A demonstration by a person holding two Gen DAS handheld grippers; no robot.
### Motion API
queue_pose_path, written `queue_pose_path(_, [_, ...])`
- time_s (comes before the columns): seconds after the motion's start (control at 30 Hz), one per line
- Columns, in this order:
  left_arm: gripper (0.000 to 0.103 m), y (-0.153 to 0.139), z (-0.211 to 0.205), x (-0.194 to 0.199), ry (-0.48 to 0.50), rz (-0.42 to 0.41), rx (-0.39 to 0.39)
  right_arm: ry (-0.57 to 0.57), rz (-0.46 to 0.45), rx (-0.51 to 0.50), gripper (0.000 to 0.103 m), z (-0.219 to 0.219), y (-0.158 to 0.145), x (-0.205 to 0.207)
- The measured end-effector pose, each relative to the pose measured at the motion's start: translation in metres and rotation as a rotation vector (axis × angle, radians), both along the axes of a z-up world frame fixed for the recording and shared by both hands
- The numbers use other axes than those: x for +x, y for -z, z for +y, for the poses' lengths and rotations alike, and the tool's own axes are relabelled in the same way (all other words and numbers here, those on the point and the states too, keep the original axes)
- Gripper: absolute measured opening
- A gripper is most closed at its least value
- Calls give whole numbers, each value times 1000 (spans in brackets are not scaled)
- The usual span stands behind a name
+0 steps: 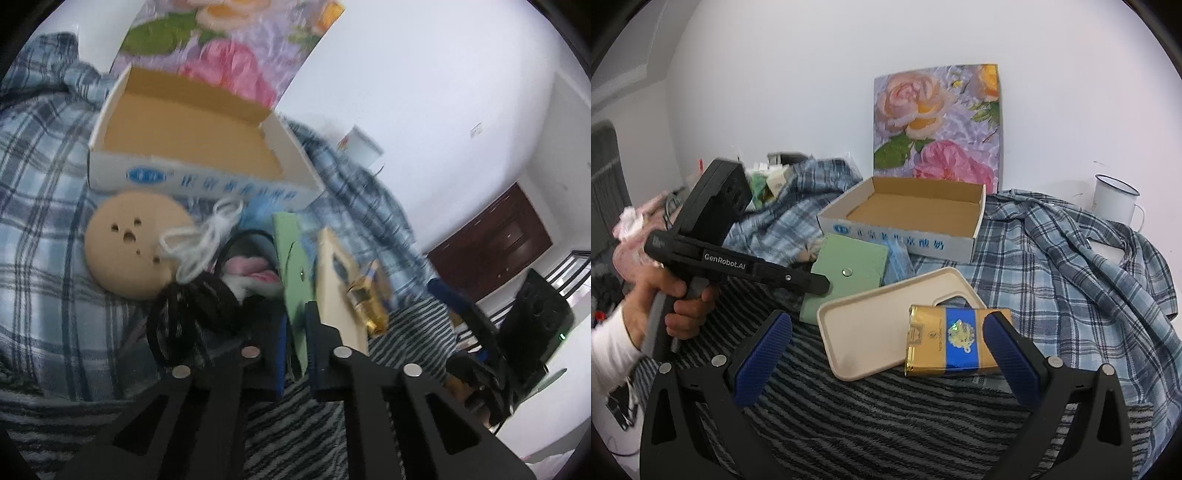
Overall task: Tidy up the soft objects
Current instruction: 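Grasp the green snap wallet with the left tool while the right tool grasps the gold-blue cigarette pack, then lift and carry the wallet and cigarette pack with both tools into the cardboard box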
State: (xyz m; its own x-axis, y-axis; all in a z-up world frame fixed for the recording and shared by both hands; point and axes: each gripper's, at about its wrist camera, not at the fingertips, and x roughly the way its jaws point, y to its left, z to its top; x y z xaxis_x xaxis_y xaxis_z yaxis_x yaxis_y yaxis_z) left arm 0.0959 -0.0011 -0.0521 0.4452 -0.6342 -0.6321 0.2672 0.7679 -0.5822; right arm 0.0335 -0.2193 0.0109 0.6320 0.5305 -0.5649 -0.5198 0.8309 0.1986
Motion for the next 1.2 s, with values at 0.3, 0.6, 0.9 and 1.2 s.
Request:
queue_pose_path(0.3, [7, -27, 8, -21, -66, -211, 88, 42, 135, -147, 103, -12, 8, 34])
queue_pose_path(0.6, [7, -35, -1, -42, -68, -329, 193, 60, 313, -219, 103, -7, 44, 67])
queue_pose_path(0.9, [7, -45, -3, -53, -79, -404, 230, 80, 268, -311, 85, 4, 43, 61])
queue_pose_path(1.2, [7, -68, 5, -63, -138, -470, 274, 86, 35, -278, 85, 8, 2, 32])
